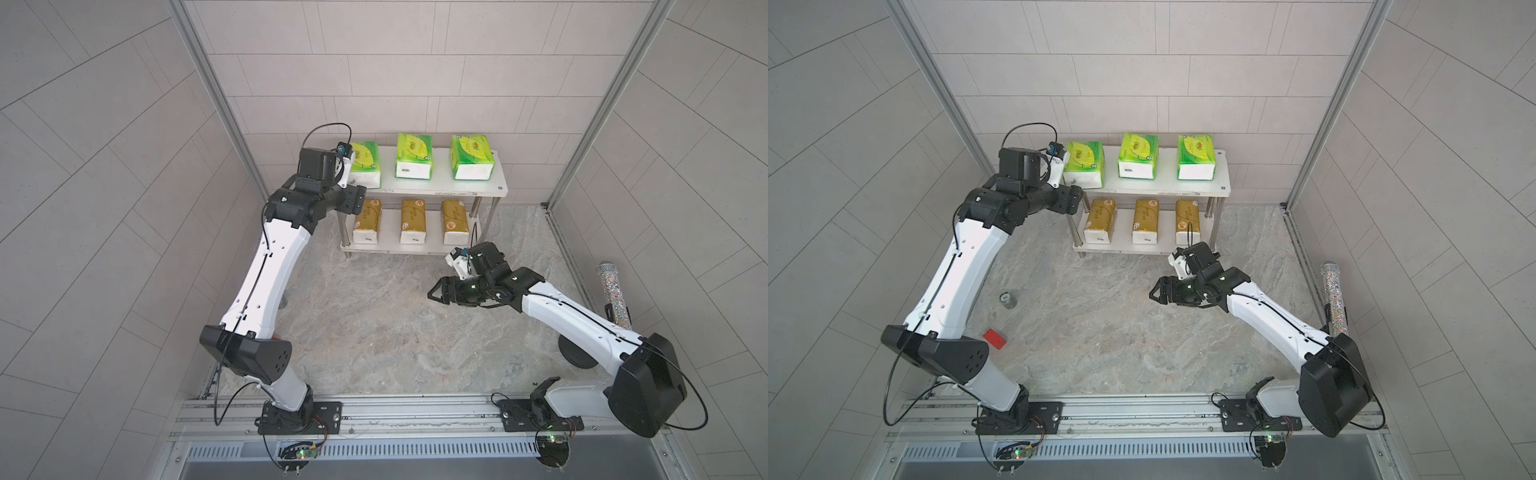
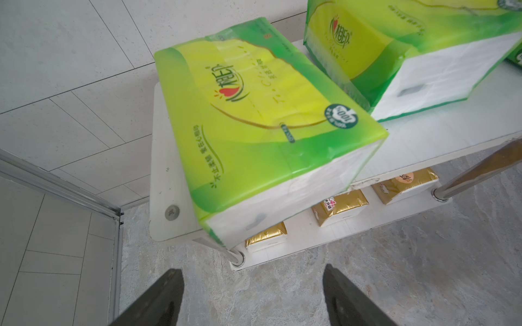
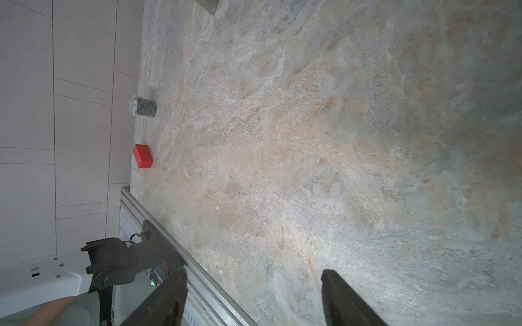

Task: Place the tissue boxes on the shelf by color
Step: Place a box of tissues on the shelf.

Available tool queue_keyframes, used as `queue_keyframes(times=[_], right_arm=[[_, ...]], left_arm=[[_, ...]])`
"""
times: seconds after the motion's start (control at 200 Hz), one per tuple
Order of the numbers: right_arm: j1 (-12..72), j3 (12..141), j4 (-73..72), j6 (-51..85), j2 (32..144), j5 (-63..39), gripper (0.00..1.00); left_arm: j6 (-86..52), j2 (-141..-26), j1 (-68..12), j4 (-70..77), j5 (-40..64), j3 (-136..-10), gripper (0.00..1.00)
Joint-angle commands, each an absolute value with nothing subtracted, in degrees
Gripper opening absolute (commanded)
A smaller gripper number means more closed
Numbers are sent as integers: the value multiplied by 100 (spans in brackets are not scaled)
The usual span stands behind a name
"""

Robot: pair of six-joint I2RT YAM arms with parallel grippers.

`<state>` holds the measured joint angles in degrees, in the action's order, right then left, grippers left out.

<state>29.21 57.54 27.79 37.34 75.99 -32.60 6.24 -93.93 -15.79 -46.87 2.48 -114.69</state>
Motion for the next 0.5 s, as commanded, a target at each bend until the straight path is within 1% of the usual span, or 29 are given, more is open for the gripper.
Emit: queue_keyframes(times=[0.0, 0.495], right_arm=[[2941, 5705, 2768, 3728, 7622, -3216, 78], [2941, 5618, 2865, 3651, 7613, -3312, 78]], left_arm=[[608, -9483, -1576, -4324, 167, -11489, 81], [373, -9711, -1558, -3650, -53, -11411, 66]])
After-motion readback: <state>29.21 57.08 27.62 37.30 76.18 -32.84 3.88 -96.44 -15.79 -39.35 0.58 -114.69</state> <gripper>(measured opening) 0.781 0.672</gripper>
